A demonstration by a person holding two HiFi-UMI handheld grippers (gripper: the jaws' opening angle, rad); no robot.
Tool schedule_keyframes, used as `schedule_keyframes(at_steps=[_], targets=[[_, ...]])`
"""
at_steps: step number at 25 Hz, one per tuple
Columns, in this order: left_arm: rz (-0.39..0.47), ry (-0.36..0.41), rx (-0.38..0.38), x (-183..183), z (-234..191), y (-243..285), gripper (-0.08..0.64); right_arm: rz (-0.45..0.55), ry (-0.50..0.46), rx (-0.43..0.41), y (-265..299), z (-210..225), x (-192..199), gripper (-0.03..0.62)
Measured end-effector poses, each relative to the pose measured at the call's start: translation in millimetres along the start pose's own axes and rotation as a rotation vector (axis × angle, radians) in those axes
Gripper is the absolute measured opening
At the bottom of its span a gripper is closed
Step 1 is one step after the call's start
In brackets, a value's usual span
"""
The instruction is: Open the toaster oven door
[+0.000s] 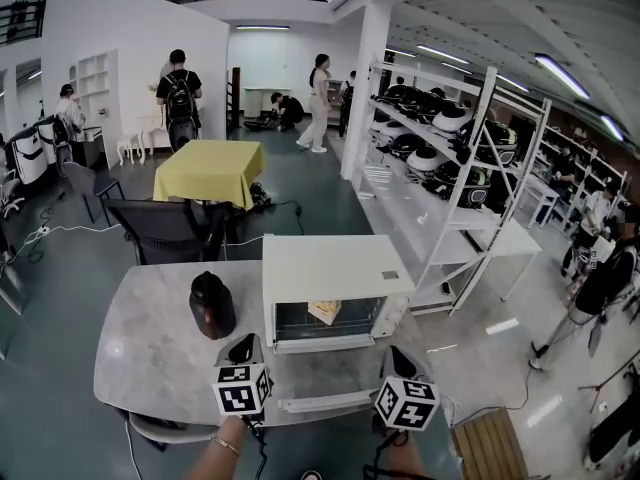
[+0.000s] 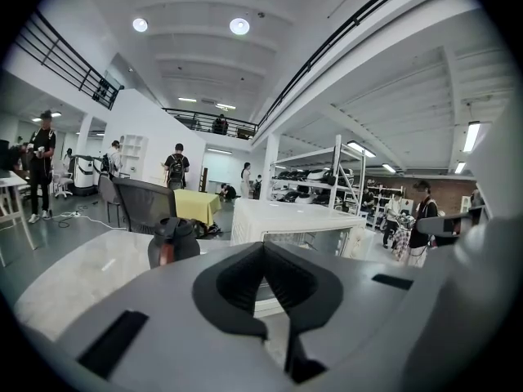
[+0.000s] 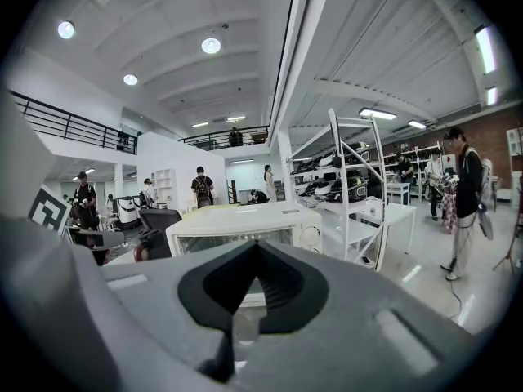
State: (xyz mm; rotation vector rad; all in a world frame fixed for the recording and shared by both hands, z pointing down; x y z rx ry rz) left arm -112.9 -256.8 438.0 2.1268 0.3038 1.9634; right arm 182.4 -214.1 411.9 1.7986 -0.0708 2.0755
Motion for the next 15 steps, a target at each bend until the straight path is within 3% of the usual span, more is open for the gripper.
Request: schedule_keyframes(at_steps=[15], targets=[[-0.012, 0.004, -0.006, 8, -9, -5, 0.005, -0.010, -0.016, 0.005, -3, -9, 2, 0.005]])
Point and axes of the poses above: the fingertips, and each gripper's own axes: y forward along the fingers, z to its right, x out of its underside, the point moved 2 cm from there along -y, backward along the fingers, and after that the axes turned 13 degrees about -x, right-handed, at the moved point
